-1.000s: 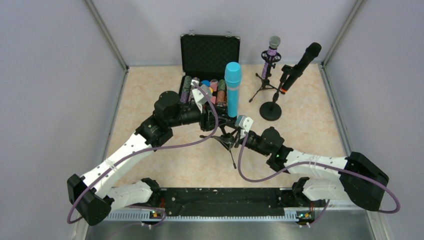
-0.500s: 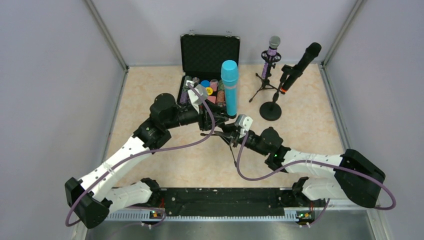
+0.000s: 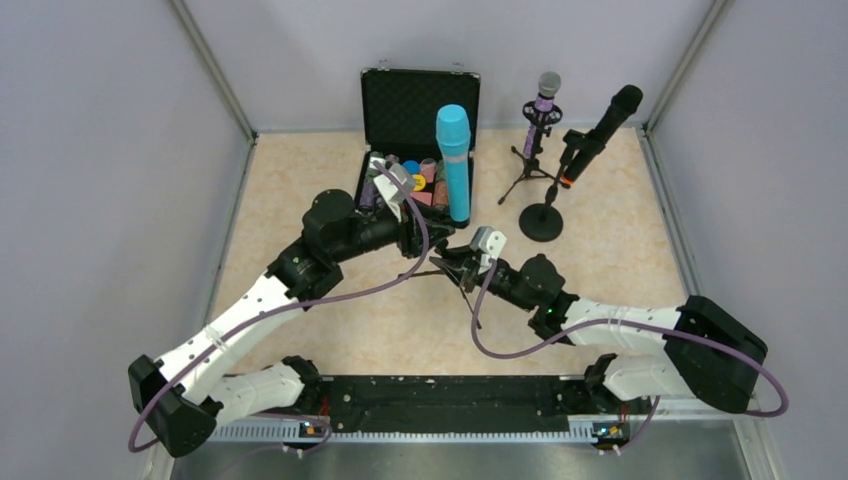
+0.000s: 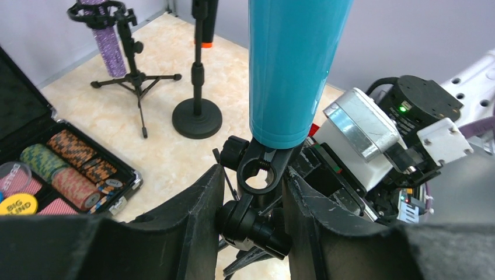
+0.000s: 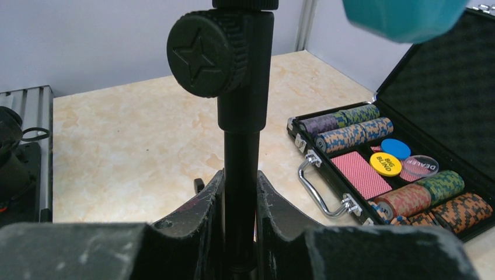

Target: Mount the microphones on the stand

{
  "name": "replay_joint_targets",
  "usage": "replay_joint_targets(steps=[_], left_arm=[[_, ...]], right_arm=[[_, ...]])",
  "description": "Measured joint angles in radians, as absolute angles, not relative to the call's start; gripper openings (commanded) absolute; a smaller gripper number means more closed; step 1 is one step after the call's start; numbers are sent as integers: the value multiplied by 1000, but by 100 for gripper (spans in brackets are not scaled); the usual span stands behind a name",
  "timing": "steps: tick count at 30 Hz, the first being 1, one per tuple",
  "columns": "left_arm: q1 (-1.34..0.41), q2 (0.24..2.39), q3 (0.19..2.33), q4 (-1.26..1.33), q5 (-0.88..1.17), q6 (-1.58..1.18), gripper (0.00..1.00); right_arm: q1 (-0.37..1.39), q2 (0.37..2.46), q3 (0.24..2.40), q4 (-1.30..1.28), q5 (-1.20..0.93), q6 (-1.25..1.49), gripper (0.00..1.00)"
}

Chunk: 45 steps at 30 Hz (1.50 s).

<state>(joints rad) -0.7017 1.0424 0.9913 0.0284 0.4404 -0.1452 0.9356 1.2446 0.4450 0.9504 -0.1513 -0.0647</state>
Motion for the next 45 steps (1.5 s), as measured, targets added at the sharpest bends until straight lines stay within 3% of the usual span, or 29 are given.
replay_joint_targets(steps=[17,29,45], left_arm=[[-721,1120,1121,-157,189,-291,0],[-724,1174,1308,-274,-69,-371,0],[-723,1151,1221,-163,14,-299,0]], right_arm=[[935,1248,448,934,-72,-52,0],[955,1247,459,784,65,-120,0],[958,1247,438,772,81,-111,0]])
